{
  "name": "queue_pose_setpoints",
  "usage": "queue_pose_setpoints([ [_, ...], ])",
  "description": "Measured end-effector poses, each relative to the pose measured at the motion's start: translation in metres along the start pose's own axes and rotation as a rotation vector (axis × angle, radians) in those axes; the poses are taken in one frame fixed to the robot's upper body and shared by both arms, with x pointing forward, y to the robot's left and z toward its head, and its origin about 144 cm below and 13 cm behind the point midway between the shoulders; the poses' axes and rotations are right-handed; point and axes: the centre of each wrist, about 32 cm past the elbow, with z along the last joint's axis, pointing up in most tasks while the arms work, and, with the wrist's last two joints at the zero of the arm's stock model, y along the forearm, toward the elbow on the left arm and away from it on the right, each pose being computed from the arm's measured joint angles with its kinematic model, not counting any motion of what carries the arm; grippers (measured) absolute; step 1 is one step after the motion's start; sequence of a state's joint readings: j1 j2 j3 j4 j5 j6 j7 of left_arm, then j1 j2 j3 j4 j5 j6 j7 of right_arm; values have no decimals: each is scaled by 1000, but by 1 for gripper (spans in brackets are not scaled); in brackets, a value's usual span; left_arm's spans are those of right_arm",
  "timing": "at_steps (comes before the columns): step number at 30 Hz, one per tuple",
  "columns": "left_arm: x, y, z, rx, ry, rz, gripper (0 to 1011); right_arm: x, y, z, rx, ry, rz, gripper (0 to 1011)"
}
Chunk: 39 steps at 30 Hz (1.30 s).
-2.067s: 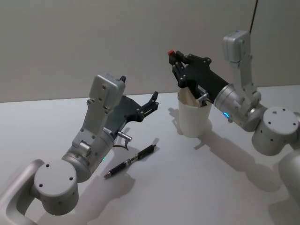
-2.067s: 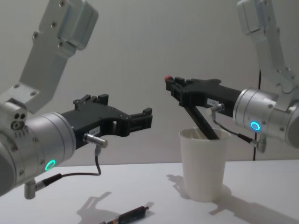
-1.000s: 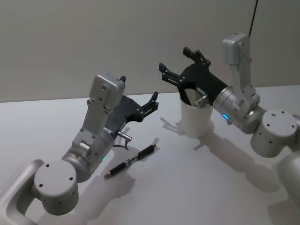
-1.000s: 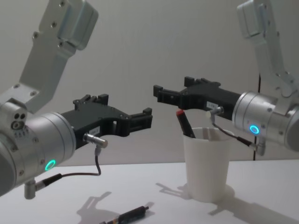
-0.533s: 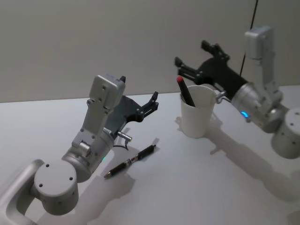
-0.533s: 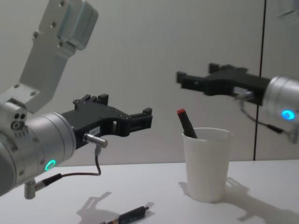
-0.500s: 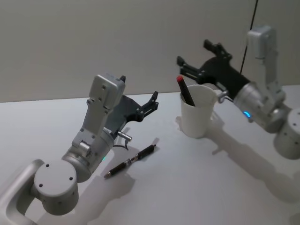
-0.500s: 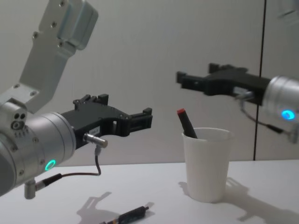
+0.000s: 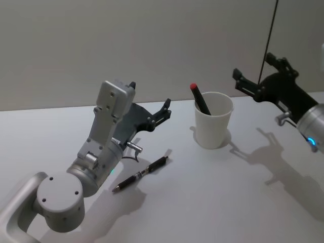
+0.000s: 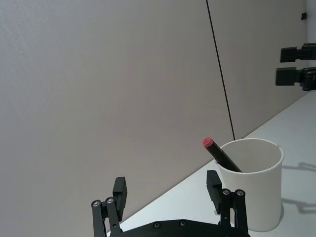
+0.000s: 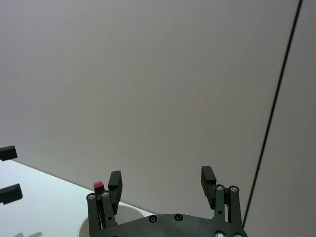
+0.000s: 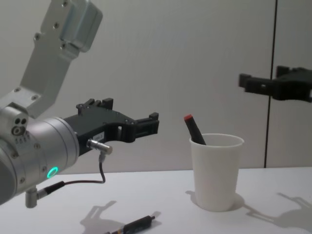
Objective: Place the pen into the pen holder.
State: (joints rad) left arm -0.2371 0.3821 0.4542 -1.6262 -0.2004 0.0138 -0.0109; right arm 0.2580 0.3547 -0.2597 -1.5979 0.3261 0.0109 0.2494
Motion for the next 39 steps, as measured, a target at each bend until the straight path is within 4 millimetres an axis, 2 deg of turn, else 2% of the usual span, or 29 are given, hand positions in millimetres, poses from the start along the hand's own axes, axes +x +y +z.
queue_pose_setpoints([
  [6, 0, 0, 0, 3, -3, -2, 1003, 1, -16, 4, -13, 2, -23, 1002],
  [15, 3, 8, 6, 30, -40, -44, 1003, 1, -27, 8, -24, 2, -39, 1002],
  [29, 14, 36, 20, 176, -77, -192, 1003, 1, -35, 10, -30, 2, -47, 1002],
  [39, 20, 53, 20, 281, -26, -301, 1003, 1, -37, 11, -32, 2, -50, 1002],
])
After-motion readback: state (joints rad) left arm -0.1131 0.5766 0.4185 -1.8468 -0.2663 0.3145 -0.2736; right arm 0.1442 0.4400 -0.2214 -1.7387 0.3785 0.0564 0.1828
